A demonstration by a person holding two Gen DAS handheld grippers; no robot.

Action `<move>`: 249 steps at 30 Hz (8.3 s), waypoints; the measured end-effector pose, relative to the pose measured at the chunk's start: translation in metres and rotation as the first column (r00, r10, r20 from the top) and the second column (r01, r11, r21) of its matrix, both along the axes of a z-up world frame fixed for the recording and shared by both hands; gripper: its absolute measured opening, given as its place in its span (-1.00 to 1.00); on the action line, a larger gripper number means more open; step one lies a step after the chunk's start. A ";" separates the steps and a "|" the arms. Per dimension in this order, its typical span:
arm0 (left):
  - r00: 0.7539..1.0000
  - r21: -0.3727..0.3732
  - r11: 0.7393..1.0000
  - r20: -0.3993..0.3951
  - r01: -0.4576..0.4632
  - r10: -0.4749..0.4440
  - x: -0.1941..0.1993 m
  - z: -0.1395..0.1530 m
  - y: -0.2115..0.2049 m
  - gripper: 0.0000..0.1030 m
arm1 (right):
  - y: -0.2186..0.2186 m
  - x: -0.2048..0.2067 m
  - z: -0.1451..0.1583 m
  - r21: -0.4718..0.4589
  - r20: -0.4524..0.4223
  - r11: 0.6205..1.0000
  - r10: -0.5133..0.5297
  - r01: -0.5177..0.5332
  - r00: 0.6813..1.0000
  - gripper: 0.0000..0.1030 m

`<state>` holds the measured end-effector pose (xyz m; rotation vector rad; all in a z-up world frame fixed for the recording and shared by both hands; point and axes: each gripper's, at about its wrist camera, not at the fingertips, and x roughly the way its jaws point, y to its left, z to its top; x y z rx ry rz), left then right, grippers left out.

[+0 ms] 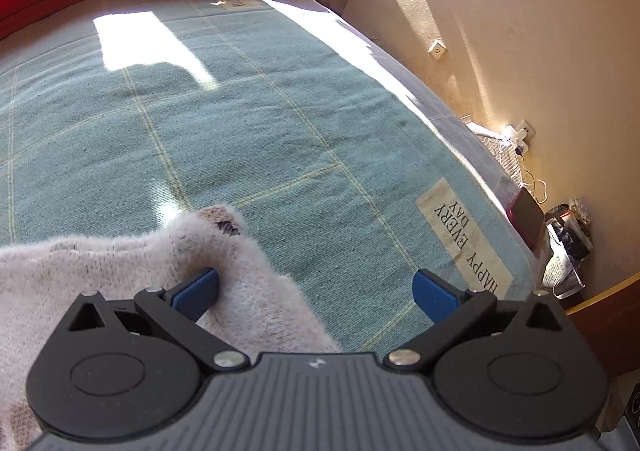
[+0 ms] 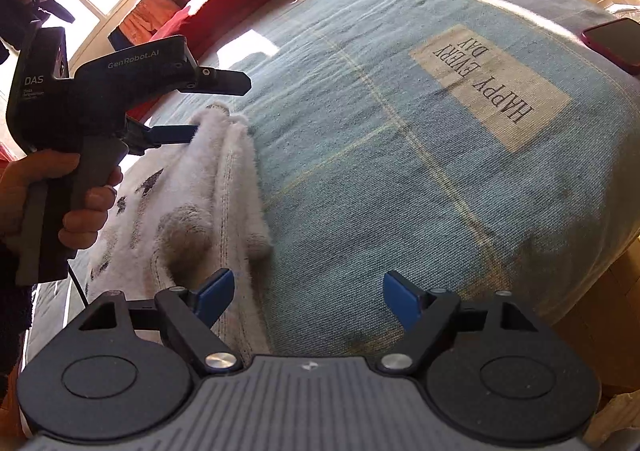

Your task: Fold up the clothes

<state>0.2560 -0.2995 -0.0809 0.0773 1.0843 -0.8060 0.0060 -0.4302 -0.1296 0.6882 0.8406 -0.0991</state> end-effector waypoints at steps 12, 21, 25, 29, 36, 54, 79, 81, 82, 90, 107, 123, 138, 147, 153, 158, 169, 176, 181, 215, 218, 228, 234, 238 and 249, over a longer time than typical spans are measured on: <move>0.999 -0.010 1.000 -0.052 -0.014 0.014 -0.064 0.025 0.062 0.98 | 0.031 0.000 0.024 -0.041 0.038 0.999 0.032 -0.031 0.999 0.71; 0.978 -0.098 0.983 -0.154 -0.155 0.138 -0.090 0.018 0.112 0.98 | 0.048 -0.013 0.047 -0.090 0.077 0.995 0.049 -0.042 0.996 0.78; 0.964 -0.078 0.972 -0.166 -0.221 0.206 -0.098 0.015 0.128 0.98 | 0.052 -0.017 0.051 -0.077 0.102 0.996 0.058 -0.051 0.993 0.79; 0.947 -0.053 0.967 -0.222 -0.249 0.232 -0.109 0.001 0.133 0.98 | 0.058 -0.022 0.056 -0.067 0.130 0.995 0.083 -0.075 0.988 0.81; 0.947 -0.059 0.959 -0.188 -0.276 0.261 -0.132 0.010 0.145 0.98 | 0.063 -0.034 0.066 -0.075 0.162 0.994 0.095 -0.084 0.982 0.84; 0.958 -0.050 0.968 -0.163 -0.247 0.236 -0.145 -0.010 0.181 0.98 | 0.083 -0.029 0.075 -0.103 0.128 0.991 0.100 -0.087 0.987 0.88; 0.853 -0.230 0.831 -0.276 -0.506 0.443 -0.057 -0.032 0.252 0.98 | -0.035 0.105 -0.037 0.454 0.042 0.885 0.093 -0.102 0.995 0.98; 0.846 -0.225 0.829 -0.298 -0.512 0.442 -0.048 -0.040 0.250 0.98 | -0.038 0.123 -0.053 0.492 0.020 0.863 0.123 -0.117 0.992 0.98; 0.843 -0.223 0.828 -0.307 -0.514 0.441 -0.044 -0.045 0.250 0.98 | -0.038 0.130 -0.058 0.508 0.016 0.851 0.143 -0.131 0.990 0.99; 0.829 -0.255 0.818 -0.391 -0.516 0.401 -0.008 -0.075 0.245 0.98 | -0.023 0.185 -0.066 0.546 0.040 0.792 0.301 -0.273 0.953 1.00; 0.808 -0.383 0.781 -0.534 -0.493 0.248 0.007 -0.105 0.253 0.98 | -0.016 0.190 -0.067 0.567 0.021 0.754 0.388 -0.331 0.921 1.00; 0.810 -0.344 0.810 -0.531 -0.475 0.249 0.008 -0.101 0.243 0.88 | -0.023 0.188 -0.070 0.525 0.037 0.780 0.378 -0.340 0.925 0.51; 0.843 -0.290 0.841 -0.443 -0.456 0.304 -0.003 -0.055 0.251 0.63 | -0.001 0.170 -0.015 0.387 0.055 0.844 0.382 -0.373 0.922 0.36; 0.862 -0.338 0.815 -0.373 -0.472 0.344 -0.016 -0.014 0.310 0.63 | 0.053 0.178 0.032 0.331 0.104 0.832 0.437 -0.446 0.893 0.36; 0.848 -0.357 0.779 -0.338 -0.516 0.407 -0.026 0.006 0.383 0.63 | 0.125 0.195 0.059 0.302 0.130 0.804 0.498 -0.513 0.857 0.36; 0.826 -0.342 0.754 -0.294 -0.561 0.482 -0.033 0.023 0.460 0.62 | 0.201 0.214 0.062 0.314 0.153 0.758 0.554 -0.572 0.818 0.36; 0.724 -0.314 0.653 -0.280 -0.689 0.630 -0.037 0.025 0.625 0.56 | 0.375 0.260 0.042 0.376 0.147 0.671 0.638 -0.639 0.756 0.35; 0.656 -0.305 0.582 -0.297 -0.754 0.694 -0.025 0.011 0.715 0.54 | 0.474 0.292 0.030 0.390 0.141 0.634 0.676 -0.668 0.724 0.35; 0.623 -0.292 0.552 -0.296 -0.781 0.725 -0.016 0.001 0.760 0.52 | 0.526 0.311 0.012 0.398 0.135 0.617 0.693 -0.679 0.708 0.35; 0.615 -0.243 0.599 0.015 -0.763 0.789 -0.034 0.038 0.767 0.62 | 0.556 0.308 0.040 0.172 0.259 0.697 0.650 -0.696 0.715 0.57; 0.634 -0.252 0.609 -0.021 -0.752 0.773 -0.042 0.025 0.757 0.63 | 0.579 0.303 0.051 0.179 0.324 0.581 0.728 -0.794 0.605 0.52; 0.644 -0.188 0.631 -0.012 -0.752 0.765 -0.028 -0.014 0.761 0.63 | 0.621 0.273 0.016 -0.103 0.221 0.449 0.881 -0.888 0.419 0.32; 0.569 -0.182 0.573 0.079 -0.799 0.818 -0.071 0.009 0.755 0.64 | 0.595 0.272 0.036 0.003 0.257 0.463 0.857 -0.887 0.448 0.44; 0.423 -0.277 0.402 -0.020 -0.873 0.906 -0.128 -0.003 0.781 0.76 | 0.569 0.266 0.036 0.064 0.257 0.486 0.836 -0.872 0.485 0.46; 0.244 -0.426 0.042 -0.433 -0.904 0.868 -0.198 -0.102 0.825 0.78 | 0.533 0.260 0.016 0.148 0.187 0.556 0.796 -0.818 0.575 0.49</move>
